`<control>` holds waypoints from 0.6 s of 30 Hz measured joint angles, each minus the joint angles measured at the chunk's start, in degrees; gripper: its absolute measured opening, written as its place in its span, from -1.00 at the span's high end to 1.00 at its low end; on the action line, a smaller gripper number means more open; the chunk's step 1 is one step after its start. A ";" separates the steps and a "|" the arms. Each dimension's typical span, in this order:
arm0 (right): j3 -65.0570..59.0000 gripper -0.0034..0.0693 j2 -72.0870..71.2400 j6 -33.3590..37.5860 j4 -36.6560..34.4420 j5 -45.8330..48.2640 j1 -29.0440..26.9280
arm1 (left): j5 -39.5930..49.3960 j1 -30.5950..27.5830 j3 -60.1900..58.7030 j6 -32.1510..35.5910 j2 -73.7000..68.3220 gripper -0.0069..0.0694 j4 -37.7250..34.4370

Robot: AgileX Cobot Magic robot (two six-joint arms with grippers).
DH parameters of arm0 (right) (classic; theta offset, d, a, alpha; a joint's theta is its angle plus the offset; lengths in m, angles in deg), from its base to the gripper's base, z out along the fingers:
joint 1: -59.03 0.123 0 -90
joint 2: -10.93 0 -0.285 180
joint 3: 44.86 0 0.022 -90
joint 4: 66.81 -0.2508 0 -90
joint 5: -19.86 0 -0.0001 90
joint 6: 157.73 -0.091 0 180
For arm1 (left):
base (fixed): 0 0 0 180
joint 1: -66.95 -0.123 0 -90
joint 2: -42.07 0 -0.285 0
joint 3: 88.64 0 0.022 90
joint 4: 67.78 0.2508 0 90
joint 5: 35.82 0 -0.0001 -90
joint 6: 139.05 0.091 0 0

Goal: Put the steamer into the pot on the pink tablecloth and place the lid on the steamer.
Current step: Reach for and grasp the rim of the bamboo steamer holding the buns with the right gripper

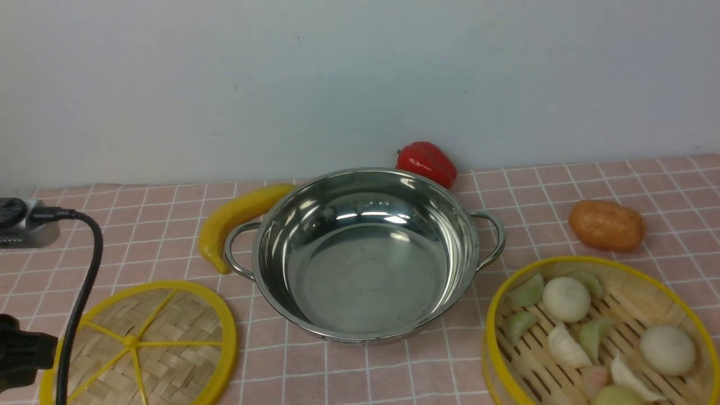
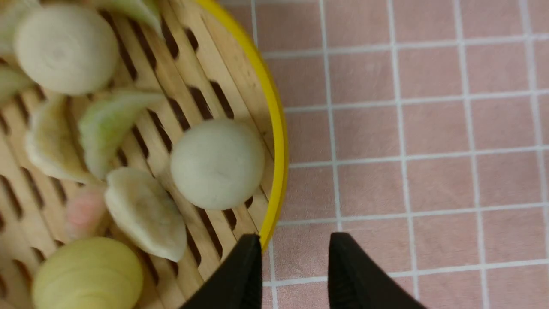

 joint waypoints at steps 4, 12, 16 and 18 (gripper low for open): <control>-3.39 0.24 3.42 0.00 -2.97 -3.31 0.00 | -0.13 0.00 0.00 0.00 0.00 0.18 -0.76; -4.73 0.24 6.14 0.00 -4.65 -5.51 0.00 | -0.45 0.00 0.00 0.00 0.00 0.18 -0.89; -5.53 0.24 7.15 0.00 -4.70 -5.36 0.00 | -0.45 0.00 0.00 0.00 0.00 0.18 -0.89; -6.09 0.24 7.39 -0.06 -4.70 -6.20 0.00 | -0.45 0.00 0.00 0.00 0.00 0.18 -0.89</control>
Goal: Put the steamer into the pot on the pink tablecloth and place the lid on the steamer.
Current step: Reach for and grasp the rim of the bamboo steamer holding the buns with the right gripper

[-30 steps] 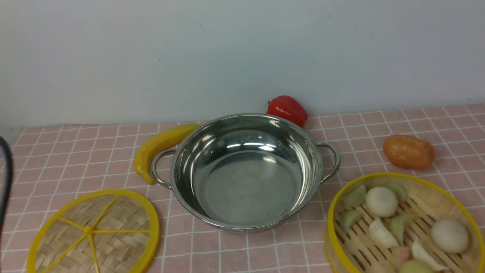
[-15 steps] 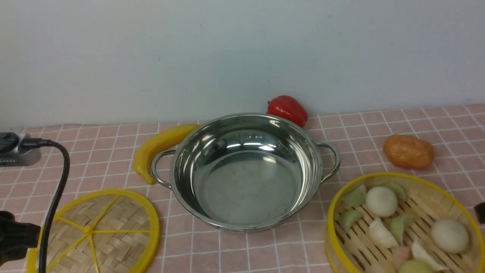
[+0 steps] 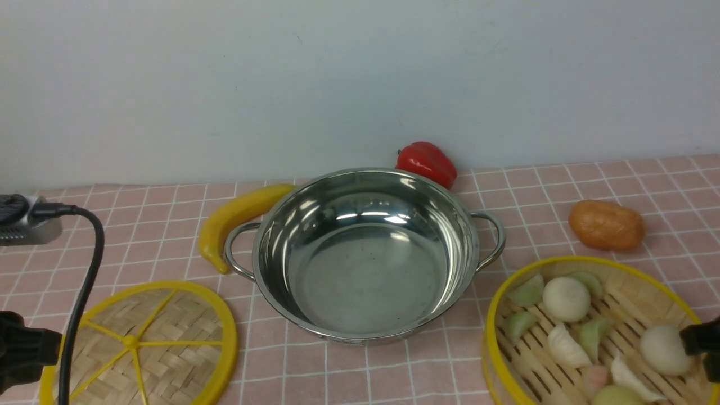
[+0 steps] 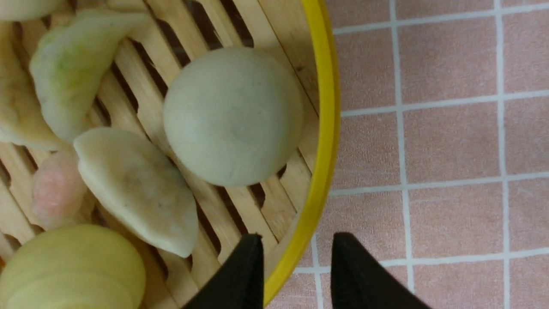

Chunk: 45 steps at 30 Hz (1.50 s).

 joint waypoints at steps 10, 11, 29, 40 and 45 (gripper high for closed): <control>-2.01 0.24 5.63 -0.44 -0.25 -5.74 0.00 | -0.07 0.00 0.00 0.19 0.00 0.18 -0.05; -2.01 0.24 5.77 -0.51 -0.25 -6.03 0.00 | -0.07 0.00 0.00 0.19 0.00 0.18 -0.05; -1.96 0.71 8.88 -1.60 0.48 -4.97 0.00 | -0.52 0.00 -0.05 0.19 0.00 0.18 -0.05; -1.85 0.72 7.64 -1.31 2.46 0.94 0.00 | -0.97 0.00 -0.05 0.19 0.00 0.18 -0.05; -1.21 0.72 3.46 -1.31 3.03 6.77 0.00 | -1.03 0.00 -0.05 0.19 0.00 0.18 -0.05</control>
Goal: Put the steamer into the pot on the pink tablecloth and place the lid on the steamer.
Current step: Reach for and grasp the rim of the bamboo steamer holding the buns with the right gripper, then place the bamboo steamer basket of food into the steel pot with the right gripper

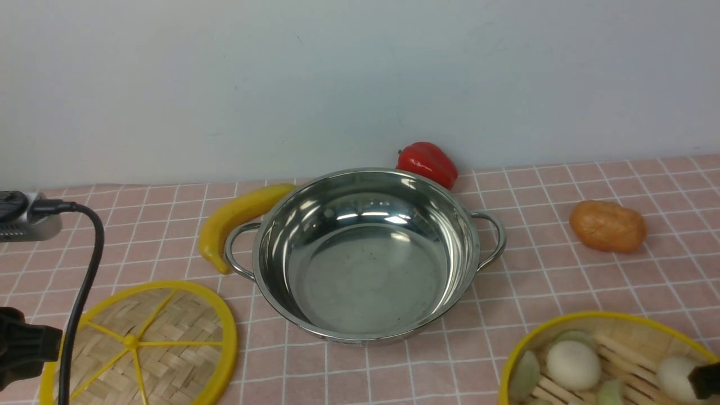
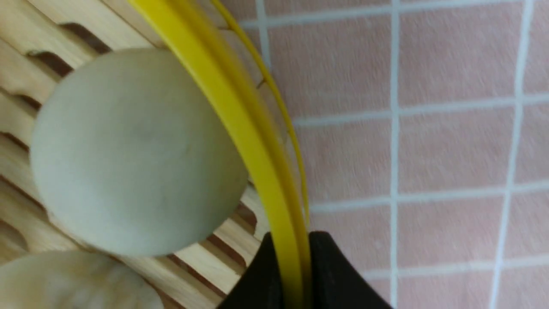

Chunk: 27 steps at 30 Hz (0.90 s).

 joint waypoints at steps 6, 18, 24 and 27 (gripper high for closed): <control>5.89 0.71 -6.56 1.73 0.68 9.58 0.00 | 0.00 0.00 0.00 0.00 0.00 0.18 0.00; 28.16 0.71 -3.95 8.59 -12.39 13.73 0.00 | -0.12 0.00 0.00 0.00 0.00 0.18 0.00; 41.81 0.71 8.50 9.86 -17.61 13.62 4.24 | -0.17 0.00 0.00 0.00 0.00 0.18 0.00; 49.67 0.71 16.41 9.63 -17.43 13.61 8.83 | -0.23 0.00 0.00 0.00 0.00 0.18 0.00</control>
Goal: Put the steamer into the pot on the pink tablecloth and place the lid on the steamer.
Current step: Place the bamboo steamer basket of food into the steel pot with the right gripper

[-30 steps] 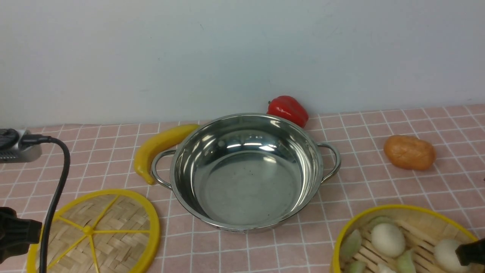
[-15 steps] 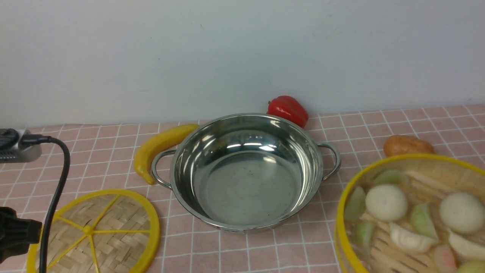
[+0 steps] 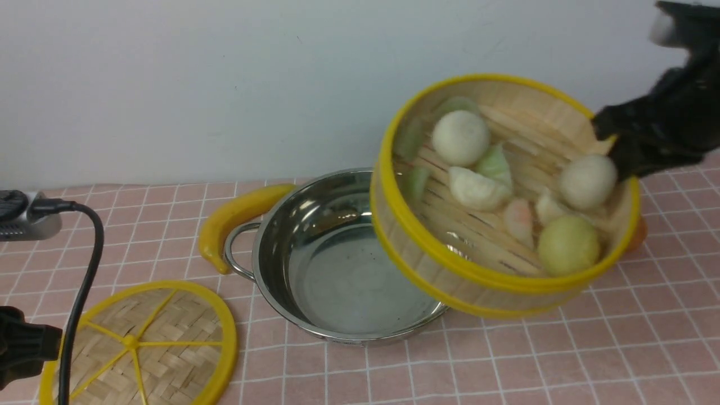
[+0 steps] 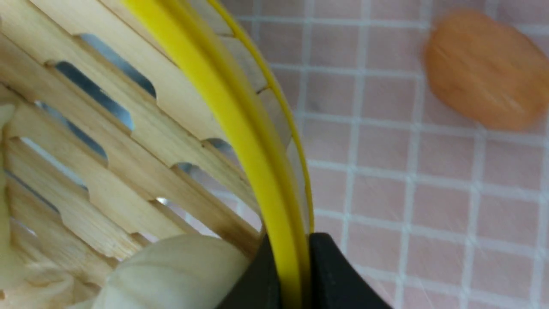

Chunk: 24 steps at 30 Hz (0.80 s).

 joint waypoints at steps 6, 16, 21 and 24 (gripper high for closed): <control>13.25 0.71 13.11 -3.88 4.40 -0.15 8.21 | -0.12 0.00 0.00 0.00 0.00 0.18 0.00; 26.99 0.71 27.05 -7.03 8.46 0.04 14.98 | -0.17 0.00 0.00 0.00 0.00 0.18 0.00; 30.35 0.71 30.46 -8.17 8.46 0.02 15.39 | -0.17 0.00 0.00 0.00 0.00 0.18 0.00; 30.95 0.71 32.78 -8.68 9.43 -0.06 15.39 | -0.17 0.00 0.00 0.00 0.00 0.18 0.00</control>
